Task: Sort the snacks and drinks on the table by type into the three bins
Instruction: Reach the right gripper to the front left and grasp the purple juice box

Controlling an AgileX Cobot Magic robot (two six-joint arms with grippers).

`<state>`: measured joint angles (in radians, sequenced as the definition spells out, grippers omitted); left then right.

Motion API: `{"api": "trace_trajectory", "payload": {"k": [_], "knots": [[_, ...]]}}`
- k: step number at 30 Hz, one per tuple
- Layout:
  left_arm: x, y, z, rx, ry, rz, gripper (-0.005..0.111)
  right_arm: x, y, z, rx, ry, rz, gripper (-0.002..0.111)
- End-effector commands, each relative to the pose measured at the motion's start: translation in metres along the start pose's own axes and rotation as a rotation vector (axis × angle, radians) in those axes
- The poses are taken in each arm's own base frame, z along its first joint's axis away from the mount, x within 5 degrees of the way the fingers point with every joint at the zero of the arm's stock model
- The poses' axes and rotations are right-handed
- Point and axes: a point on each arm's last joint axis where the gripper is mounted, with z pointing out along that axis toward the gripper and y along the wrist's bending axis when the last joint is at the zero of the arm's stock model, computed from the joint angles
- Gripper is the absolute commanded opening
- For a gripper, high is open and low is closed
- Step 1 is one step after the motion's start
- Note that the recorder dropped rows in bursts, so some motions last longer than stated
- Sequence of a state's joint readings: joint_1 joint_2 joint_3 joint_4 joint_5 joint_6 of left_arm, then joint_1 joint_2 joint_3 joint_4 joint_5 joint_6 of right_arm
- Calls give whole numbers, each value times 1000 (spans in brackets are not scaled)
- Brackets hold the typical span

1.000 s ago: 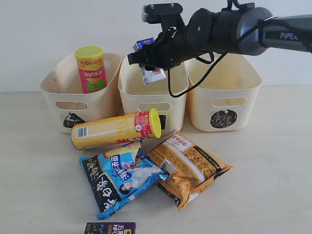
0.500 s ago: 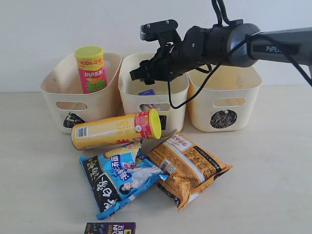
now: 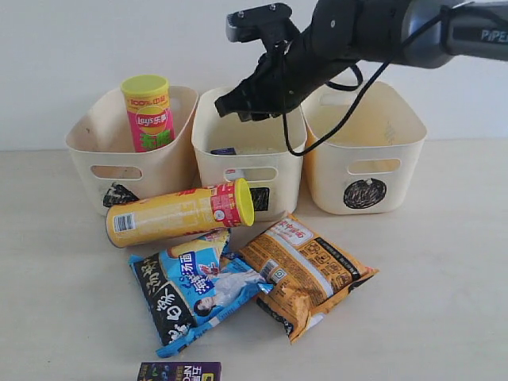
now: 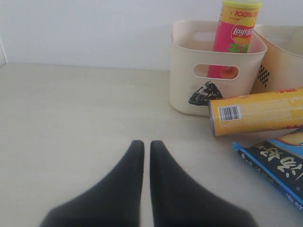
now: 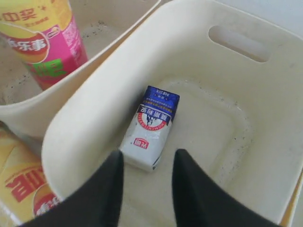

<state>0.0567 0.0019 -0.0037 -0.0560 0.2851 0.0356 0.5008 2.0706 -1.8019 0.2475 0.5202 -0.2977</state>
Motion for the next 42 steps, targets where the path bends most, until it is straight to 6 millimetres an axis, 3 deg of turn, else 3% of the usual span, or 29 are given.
{"api": "trace_trajectory", "payload": {"k": [1,9,14,21,24,30,35,37,42], "knots": [[1,0,0,-2,-4,-4,4,-5,4,-32,-35,97,-31,1],[1,0,0,-2,-4,-4,4,21,17,-58,-170,456,-20,0],[0,0,0,-2,-7,-4,4,26,36,-62,-306,532,14,0],[1,0,0,-2,-5,-4,4,34,99,-74,-416,557,-141,0],[1,0,0,-2,-5,-4,4,42,115,-81,-440,577,-181,0],[1,0,0,-2,-5,-4,4,76,147,-81,-507,678,-289,0],[1,0,0,-2,-5,-4,4,113,188,-85,-630,753,-513,0],[1,0,0,-2,-5,-4,4,121,200,-84,-655,756,-571,5],[1,0,0,-2,-2,-4,4,124,215,-70,-629,669,-596,60]]}}
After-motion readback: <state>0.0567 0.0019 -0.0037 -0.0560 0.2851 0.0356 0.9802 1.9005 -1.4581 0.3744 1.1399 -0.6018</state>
